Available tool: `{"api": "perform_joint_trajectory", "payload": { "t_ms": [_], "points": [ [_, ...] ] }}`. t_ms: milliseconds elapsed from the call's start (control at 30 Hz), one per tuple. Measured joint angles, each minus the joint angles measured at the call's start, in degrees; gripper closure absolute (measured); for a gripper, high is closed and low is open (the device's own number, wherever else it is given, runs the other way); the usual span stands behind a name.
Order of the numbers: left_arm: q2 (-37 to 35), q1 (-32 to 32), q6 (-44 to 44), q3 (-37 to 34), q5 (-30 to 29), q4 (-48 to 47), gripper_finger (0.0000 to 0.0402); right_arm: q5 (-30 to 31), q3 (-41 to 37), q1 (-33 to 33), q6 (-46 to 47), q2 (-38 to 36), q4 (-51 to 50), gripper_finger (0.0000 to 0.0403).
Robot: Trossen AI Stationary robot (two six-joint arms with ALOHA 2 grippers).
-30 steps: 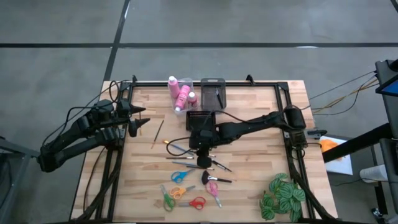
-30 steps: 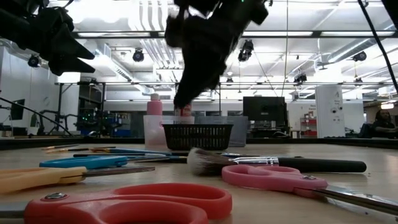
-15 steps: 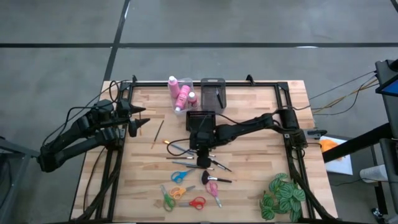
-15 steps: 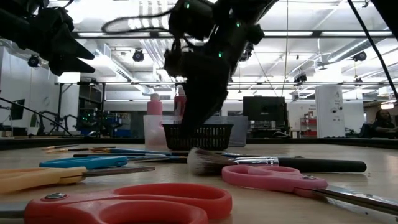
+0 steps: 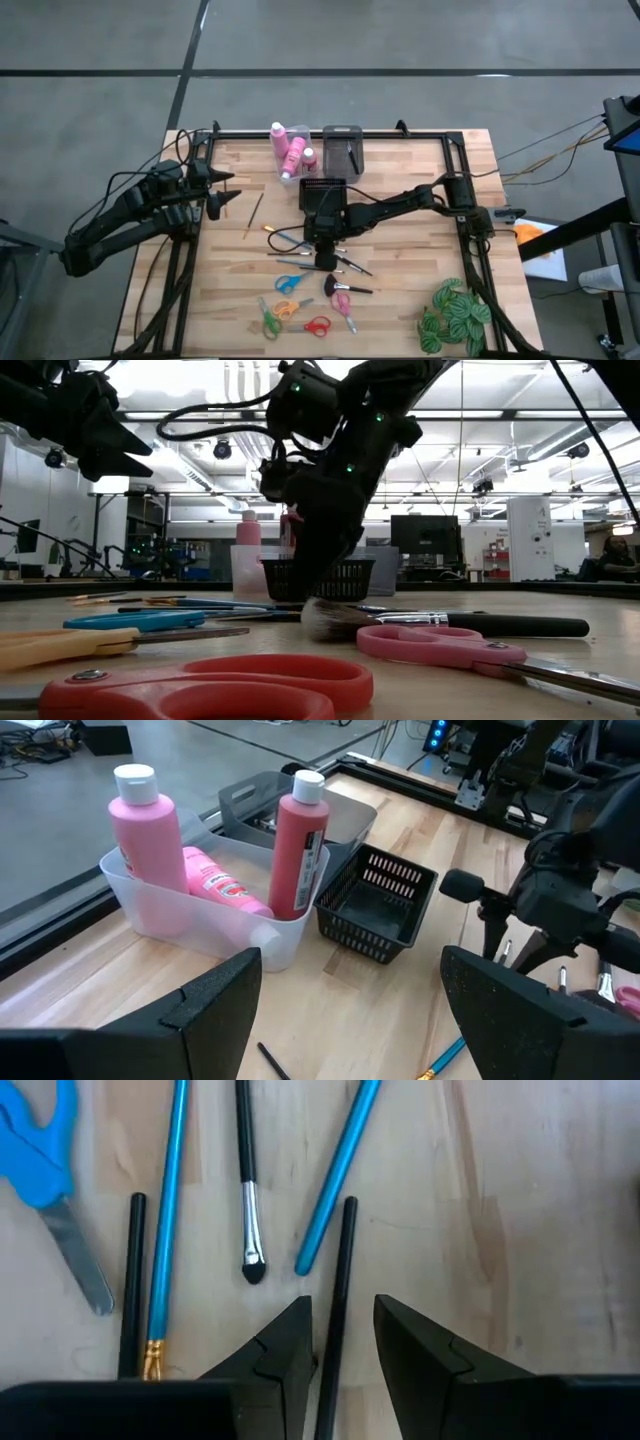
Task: Pick & Place Paint Supplies
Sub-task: Put the black paint brush into the gray bin
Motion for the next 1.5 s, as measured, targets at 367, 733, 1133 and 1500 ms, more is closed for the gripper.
{"api": "perform_joint_trajectory", "payload": {
  "t_ms": [367,733,1133,1500],
  "points": [
    [0.0,0.0,0.0,0.0,0.0,0.0,0.0091,-0.4,-1.2,-0.3,0.0,0.1,0.2,0.0294],
    [0.0,0.0,0.0,0.0,0.0,0.0,0.0091,-4.5,-1.3,-1.1,0.0,0.1,-0.1,0.0294],
    [0.0,0.0,0.0,0.0,0.0,0.0,0.0091,-1.3,-1.4,-1.1,0.0,0.1,-0.5,0.0388],
    [0.0,0.0,0.0,0.0,0.0,0.0,0.0091,-1.3,-1.4,-1.1,0.1,0.1,-0.6,0.0385]
  ]
}}
